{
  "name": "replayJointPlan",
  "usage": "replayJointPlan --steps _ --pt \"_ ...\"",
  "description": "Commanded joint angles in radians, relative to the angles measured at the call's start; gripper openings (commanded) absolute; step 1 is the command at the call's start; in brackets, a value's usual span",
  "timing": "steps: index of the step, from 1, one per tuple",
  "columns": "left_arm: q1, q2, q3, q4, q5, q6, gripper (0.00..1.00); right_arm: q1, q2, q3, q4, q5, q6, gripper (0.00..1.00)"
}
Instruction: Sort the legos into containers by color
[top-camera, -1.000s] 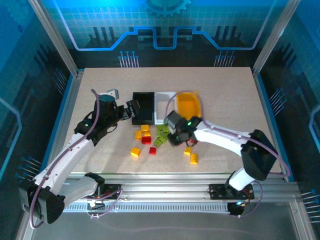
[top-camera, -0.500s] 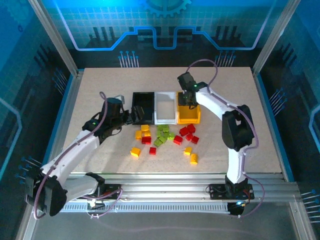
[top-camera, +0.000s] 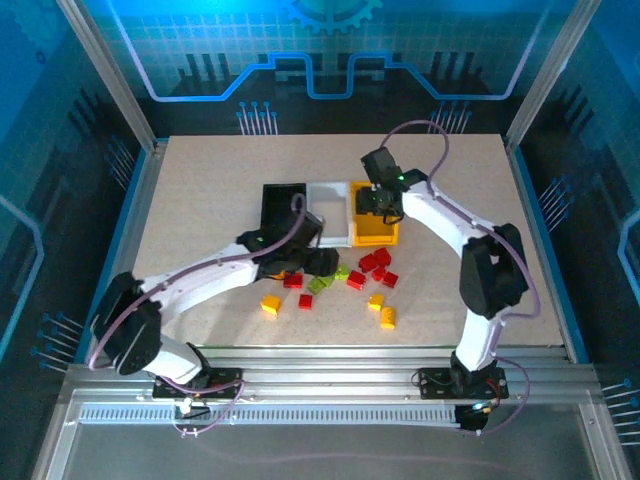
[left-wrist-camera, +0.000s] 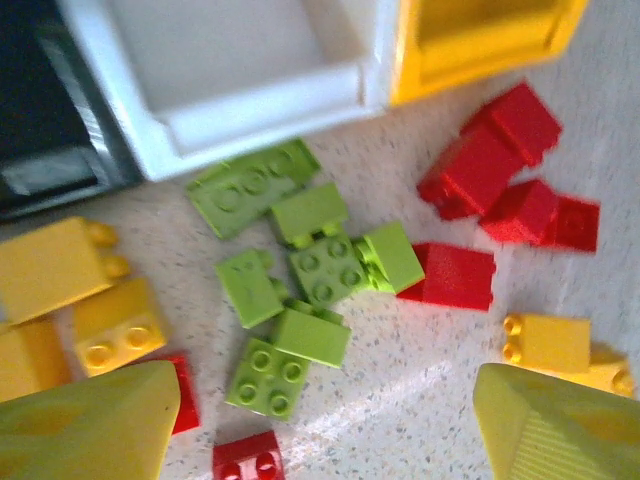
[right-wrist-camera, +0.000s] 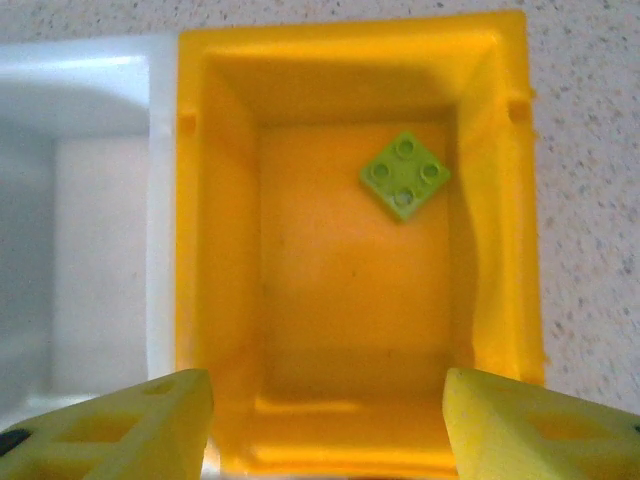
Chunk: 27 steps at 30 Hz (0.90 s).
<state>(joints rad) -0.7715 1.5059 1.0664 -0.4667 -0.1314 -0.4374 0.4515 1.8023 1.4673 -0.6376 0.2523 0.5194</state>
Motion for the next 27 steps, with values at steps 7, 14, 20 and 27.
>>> replayJointPlan --steps 7,14,20,27 --pt "-0.074 0.175 0.064 -0.114 -0.103 0.127 0.73 0.005 -0.138 -0.159 0.056 -0.026 0.039 0.63" --pt "-0.089 0.223 0.056 -0.099 -0.159 0.119 0.67 -0.014 -0.162 -0.177 0.059 -0.025 0.039 0.63" --pt "-0.091 0.242 0.038 -0.095 -0.188 0.111 0.63 -0.030 -0.178 -0.185 0.061 -0.029 0.036 0.62" --pt "-0.094 0.276 0.018 -0.061 -0.191 0.109 0.57 -0.048 -0.200 -0.191 0.061 -0.033 0.037 0.62"
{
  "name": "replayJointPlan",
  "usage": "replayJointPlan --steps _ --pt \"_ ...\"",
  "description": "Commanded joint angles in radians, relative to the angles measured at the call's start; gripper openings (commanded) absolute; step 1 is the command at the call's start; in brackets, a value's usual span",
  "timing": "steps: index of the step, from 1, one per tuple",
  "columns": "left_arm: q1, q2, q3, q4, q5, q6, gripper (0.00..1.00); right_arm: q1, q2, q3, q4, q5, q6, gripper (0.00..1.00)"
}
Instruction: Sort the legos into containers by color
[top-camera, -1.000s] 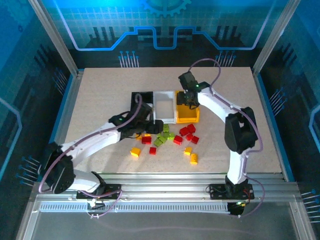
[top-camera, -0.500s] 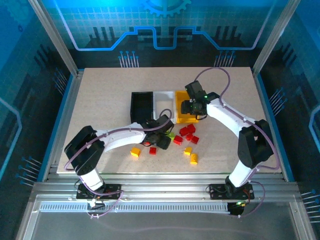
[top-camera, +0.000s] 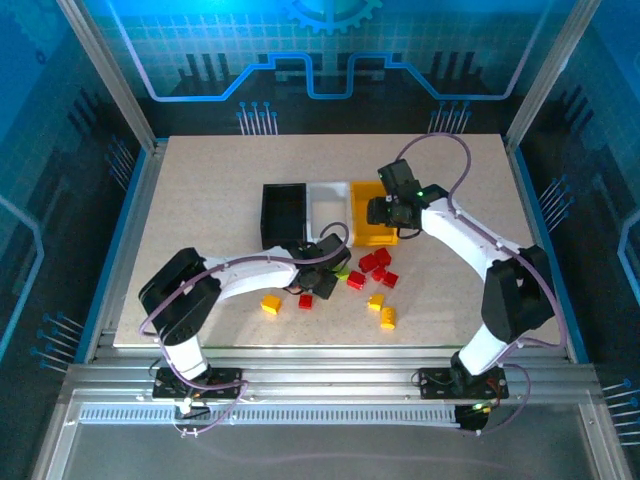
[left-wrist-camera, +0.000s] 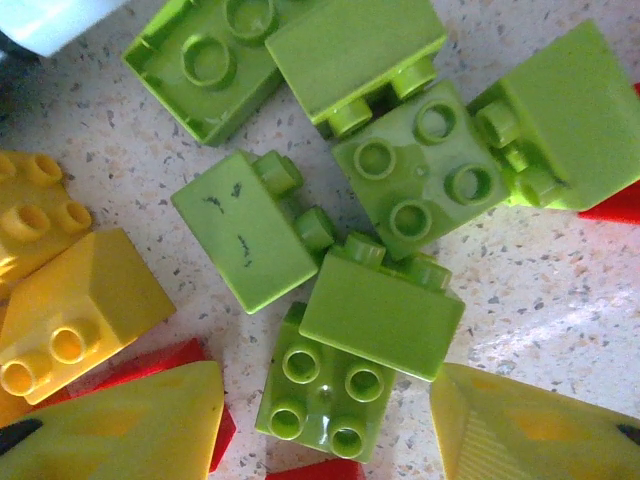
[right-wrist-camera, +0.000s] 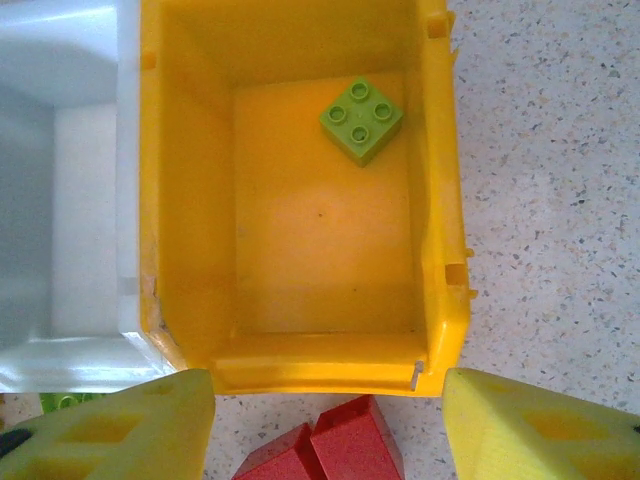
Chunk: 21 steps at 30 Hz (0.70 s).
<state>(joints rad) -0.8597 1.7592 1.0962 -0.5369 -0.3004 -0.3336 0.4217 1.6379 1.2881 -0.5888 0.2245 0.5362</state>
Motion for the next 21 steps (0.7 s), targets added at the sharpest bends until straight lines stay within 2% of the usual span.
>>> replayJointPlan --steps 1,7,11,14,21 --pt "-0.007 0.030 -0.012 0.011 -0.024 0.008 0.56 -0.022 -0.039 -0.012 0.010 -0.005 0.022 0.62" --pt "-0.016 0.062 -0.021 0.018 -0.023 0.003 0.47 -0.045 -0.057 -0.022 0.009 -0.007 0.027 0.62" --pt "-0.025 0.070 -0.021 0.012 -0.034 0.002 0.48 -0.054 -0.061 -0.027 0.008 -0.011 0.029 0.62" --pt "-0.031 0.069 -0.019 0.010 -0.044 0.003 0.43 -0.055 -0.062 -0.029 0.009 -0.009 0.033 0.62" --pt "-0.047 -0.001 -0.007 -0.029 -0.043 -0.005 0.33 -0.065 -0.071 -0.029 -0.002 0.004 0.045 0.62"
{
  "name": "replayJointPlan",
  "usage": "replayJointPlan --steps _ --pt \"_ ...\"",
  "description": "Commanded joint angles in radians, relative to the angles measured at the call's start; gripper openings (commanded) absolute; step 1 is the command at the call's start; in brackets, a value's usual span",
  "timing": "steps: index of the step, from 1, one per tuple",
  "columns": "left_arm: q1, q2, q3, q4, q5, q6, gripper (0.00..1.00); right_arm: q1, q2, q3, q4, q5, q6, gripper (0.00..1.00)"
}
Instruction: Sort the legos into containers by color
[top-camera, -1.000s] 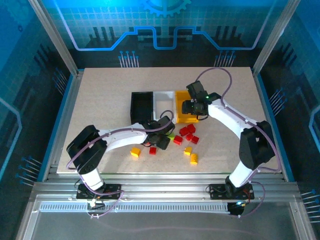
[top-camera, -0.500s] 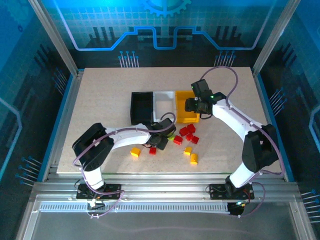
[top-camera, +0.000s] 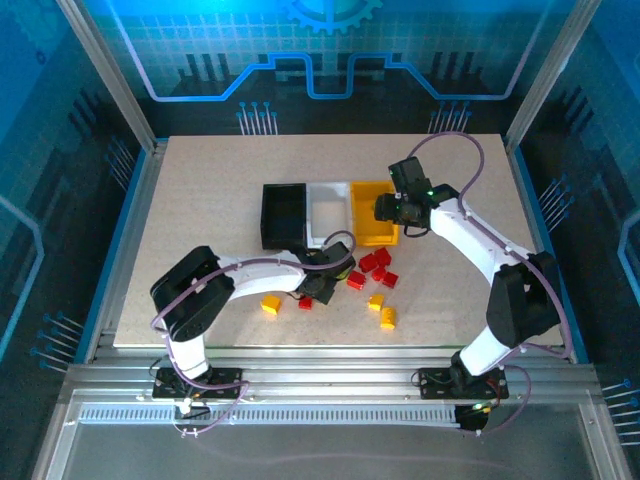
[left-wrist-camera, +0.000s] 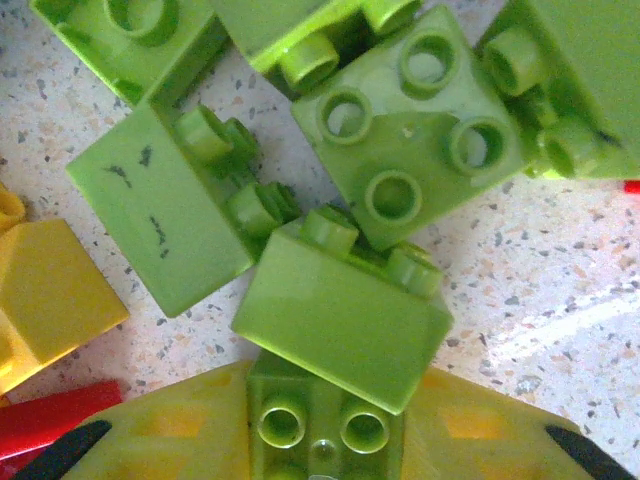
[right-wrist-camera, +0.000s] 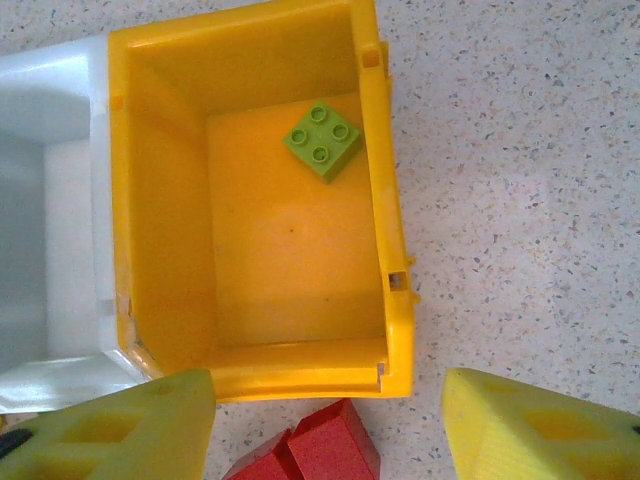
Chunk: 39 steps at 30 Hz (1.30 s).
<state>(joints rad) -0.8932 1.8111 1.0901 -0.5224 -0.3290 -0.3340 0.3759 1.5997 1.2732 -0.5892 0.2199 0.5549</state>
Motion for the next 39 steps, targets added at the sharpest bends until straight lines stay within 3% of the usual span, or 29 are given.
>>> replayJointPlan --steps 1,6,10,19,28,39 --pt "-0.015 -0.075 0.000 -0.052 -0.011 -0.009 0.32 -0.023 -0.036 -0.016 -0.002 0.009 0.029 0.62" --pt "-0.015 -0.218 0.031 -0.066 0.029 -0.034 0.30 -0.051 -0.061 -0.045 0.005 0.003 0.050 0.62" --pt "-0.011 -0.207 0.168 -0.054 0.055 -0.007 0.29 -0.070 -0.095 -0.086 0.015 0.005 0.072 0.62" --pt "0.120 0.151 0.650 0.052 0.181 -0.033 0.26 -0.092 -0.173 -0.187 -0.006 0.014 0.082 0.62" --pt "0.157 0.454 1.023 -0.060 0.184 -0.048 0.27 -0.091 -0.245 -0.254 -0.025 -0.003 0.073 0.62" --pt "0.158 0.444 1.046 -0.037 0.226 -0.074 0.70 -0.085 -0.263 -0.282 -0.017 -0.058 0.061 0.65"
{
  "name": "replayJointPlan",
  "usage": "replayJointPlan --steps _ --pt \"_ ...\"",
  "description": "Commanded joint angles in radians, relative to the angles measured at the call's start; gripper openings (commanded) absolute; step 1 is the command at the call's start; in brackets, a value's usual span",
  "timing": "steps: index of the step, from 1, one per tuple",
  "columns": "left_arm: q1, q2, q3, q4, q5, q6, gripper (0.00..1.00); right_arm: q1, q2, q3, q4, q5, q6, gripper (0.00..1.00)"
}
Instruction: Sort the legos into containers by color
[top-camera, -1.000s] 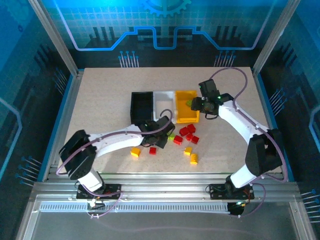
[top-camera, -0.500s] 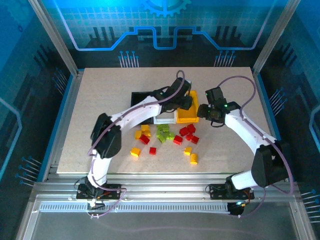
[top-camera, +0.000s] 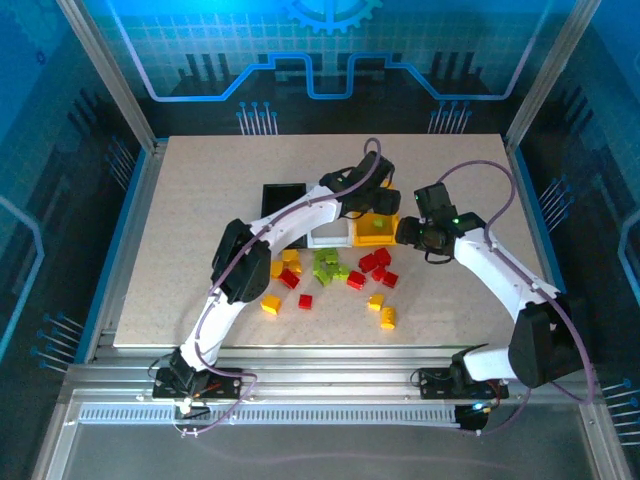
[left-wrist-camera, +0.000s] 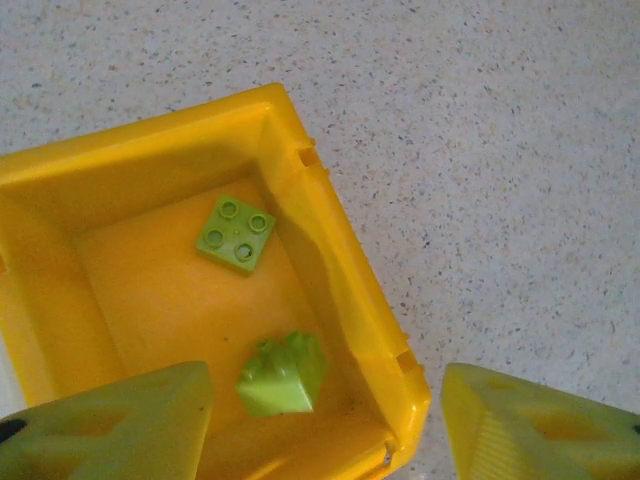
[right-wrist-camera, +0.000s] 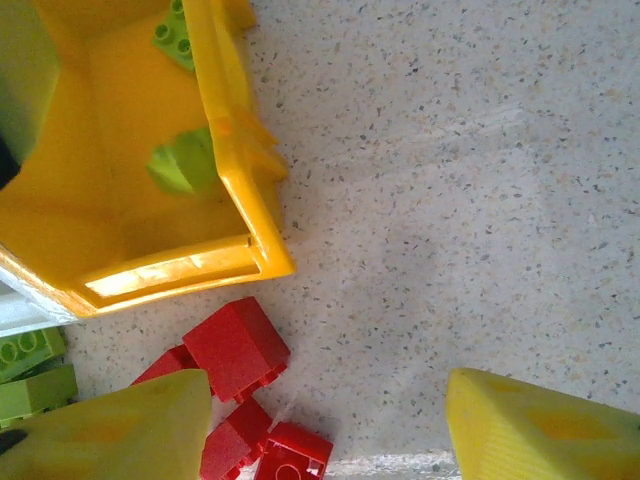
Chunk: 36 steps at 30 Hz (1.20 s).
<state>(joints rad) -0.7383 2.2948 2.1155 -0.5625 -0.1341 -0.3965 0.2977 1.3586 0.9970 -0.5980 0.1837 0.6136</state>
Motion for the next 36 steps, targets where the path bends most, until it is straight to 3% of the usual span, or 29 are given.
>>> replayJointPlan --steps 1,6,12,21,31,36 --pt "0.003 -0.057 0.003 0.011 0.034 -0.015 0.74 -0.004 -0.023 -0.006 -0.012 -0.028 -0.001 0.65" --pt "0.000 -0.242 -0.209 0.117 0.069 -0.054 0.99 0.036 -0.043 -0.021 -0.066 -0.079 -0.037 0.66" --pt "-0.023 -0.565 -0.594 0.252 0.061 -0.090 0.99 0.190 -0.062 -0.088 -0.181 -0.089 -0.049 0.67" --pt "-0.055 -0.946 -1.036 0.271 -0.039 -0.137 0.99 0.437 -0.024 -0.232 -0.269 -0.070 0.078 0.68" --pt "-0.055 -1.104 -1.229 0.208 -0.143 -0.177 0.99 0.500 0.102 -0.211 -0.205 -0.004 0.146 0.64" --pt "-0.055 -1.142 -1.262 0.166 -0.203 -0.180 0.99 0.501 0.138 -0.230 -0.215 0.019 0.147 0.52"
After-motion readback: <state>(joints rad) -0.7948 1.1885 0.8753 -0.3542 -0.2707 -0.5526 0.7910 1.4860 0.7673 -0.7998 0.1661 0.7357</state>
